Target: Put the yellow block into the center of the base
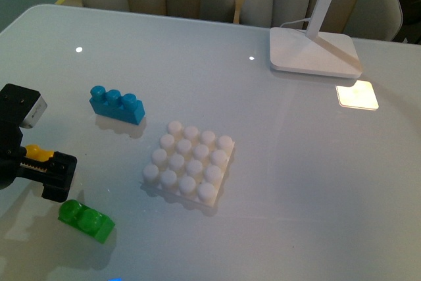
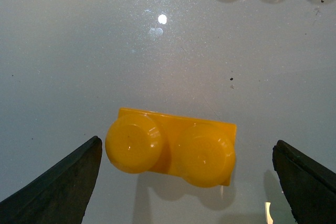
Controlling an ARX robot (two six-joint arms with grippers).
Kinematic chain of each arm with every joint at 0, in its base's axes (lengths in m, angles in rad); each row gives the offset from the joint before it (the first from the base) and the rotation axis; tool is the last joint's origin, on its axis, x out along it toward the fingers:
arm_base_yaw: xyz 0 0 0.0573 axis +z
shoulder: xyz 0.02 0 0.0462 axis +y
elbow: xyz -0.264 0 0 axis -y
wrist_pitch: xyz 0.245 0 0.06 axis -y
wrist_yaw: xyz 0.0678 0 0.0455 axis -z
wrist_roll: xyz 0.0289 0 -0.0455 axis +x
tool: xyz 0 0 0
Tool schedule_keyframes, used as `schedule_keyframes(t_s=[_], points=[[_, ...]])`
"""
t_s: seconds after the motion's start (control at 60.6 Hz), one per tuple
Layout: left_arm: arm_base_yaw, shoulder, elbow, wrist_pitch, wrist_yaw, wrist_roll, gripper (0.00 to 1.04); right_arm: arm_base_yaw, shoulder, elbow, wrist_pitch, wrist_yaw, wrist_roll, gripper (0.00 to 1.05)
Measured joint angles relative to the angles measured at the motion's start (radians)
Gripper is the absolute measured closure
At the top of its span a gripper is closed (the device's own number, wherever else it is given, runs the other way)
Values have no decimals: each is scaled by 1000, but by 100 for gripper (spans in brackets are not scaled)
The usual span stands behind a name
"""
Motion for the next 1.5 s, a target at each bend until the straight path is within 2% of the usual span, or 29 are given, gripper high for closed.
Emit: schedule_keyframes(t_s=[0.76, 0.809, 0.925, 0.958, 1.288, 1.503], points=[[14, 36, 34, -7, -7, 4, 8, 0, 0, 0, 0, 0, 0, 9], [13, 39, 34, -6, -9, 6, 12, 0, 0, 0, 0, 0, 0, 9], [8, 49, 34, 4, -19, 5, 38, 0, 0, 0, 0, 0, 0, 9], [5, 49, 33, 8, -21, 5, 40, 0, 0, 0, 0, 0, 0, 9], [-31, 4, -19, 15, -23, -27, 42, 0, 0, 0, 0, 0, 0, 9], [-115, -140, -87, 7, -52, -84, 42, 0, 0, 0, 0, 0, 0, 9]])
